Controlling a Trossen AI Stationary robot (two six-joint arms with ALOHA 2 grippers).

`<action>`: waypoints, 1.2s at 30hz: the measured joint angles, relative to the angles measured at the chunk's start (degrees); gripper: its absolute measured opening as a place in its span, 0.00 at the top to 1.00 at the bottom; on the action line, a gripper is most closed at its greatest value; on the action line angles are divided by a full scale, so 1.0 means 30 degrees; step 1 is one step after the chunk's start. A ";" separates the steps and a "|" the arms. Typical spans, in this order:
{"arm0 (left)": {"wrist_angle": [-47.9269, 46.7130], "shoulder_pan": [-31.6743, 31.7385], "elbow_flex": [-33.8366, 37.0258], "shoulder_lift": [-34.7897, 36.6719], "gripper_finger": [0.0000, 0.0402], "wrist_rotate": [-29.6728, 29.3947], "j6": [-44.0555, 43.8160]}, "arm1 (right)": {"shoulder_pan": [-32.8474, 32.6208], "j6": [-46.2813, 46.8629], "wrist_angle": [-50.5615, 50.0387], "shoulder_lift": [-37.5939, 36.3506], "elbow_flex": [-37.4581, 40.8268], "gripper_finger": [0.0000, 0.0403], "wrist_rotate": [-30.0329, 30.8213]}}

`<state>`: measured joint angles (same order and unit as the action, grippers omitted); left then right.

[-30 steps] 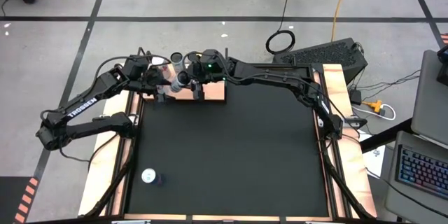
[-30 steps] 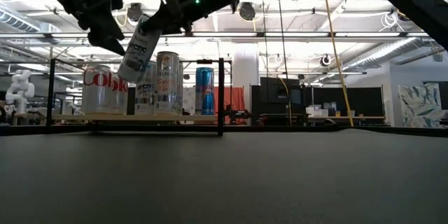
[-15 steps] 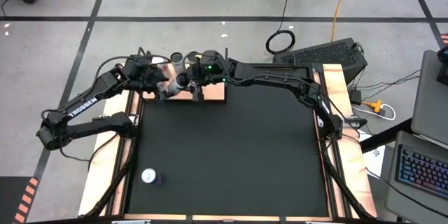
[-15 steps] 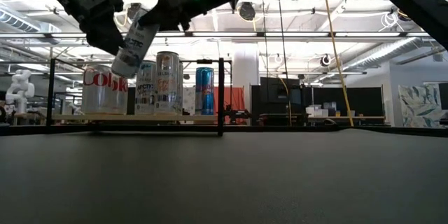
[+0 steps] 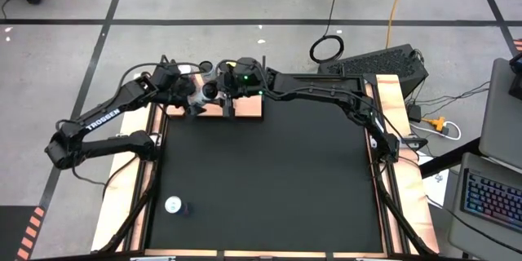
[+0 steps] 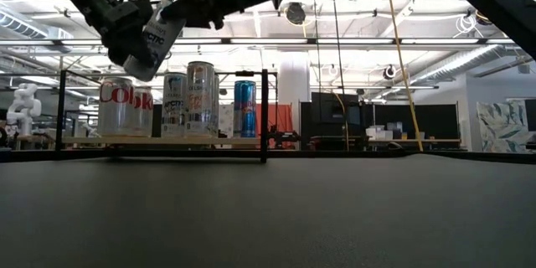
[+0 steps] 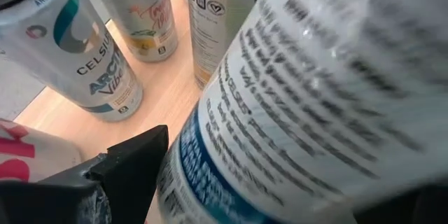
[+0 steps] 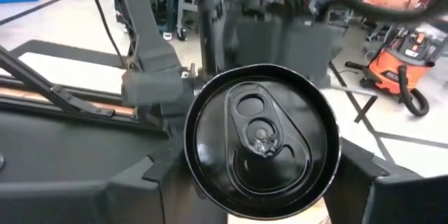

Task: Place canned beverage on shelf
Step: Put the white blue soda can on the shelf aligned with the white blue soda can

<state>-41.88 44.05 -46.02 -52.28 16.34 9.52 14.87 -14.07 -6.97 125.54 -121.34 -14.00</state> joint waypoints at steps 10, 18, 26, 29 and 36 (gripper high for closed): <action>0.0167 0.0000 0.0000 0.0592 0.05 -0.1014 -0.0007 | 0.0063 0.0267 -0.1277 -0.0007 0.0000 0.46 0.0170; -0.0384 0.0022 0.0000 0.1146 0.05 0.1651 0.0015 | 0.0282 0.0824 -0.1516 -0.0007 0.0000 0.46 0.0811; 0.0004 0.0000 0.0000 0.1153 0.05 0.1066 0.0081 | 0.0324 0.1241 -0.1544 -0.0007 0.0000 0.46 0.1065; -0.0116 -0.0022 0.0000 0.1223 0.05 -0.0212 0.0061 | 0.0390 0.1475 -0.1902 -0.0007 0.0000 0.46 0.1332; -0.0157 -0.0015 0.0000 0.1914 0.05 0.0319 0.0119 | 0.0465 0.1481 -0.2347 -0.0007 0.0000 0.46 0.1873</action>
<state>-42.35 44.01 -46.02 -46.53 17.30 9.88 16.27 -9.63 -14.01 125.51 -121.34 -8.38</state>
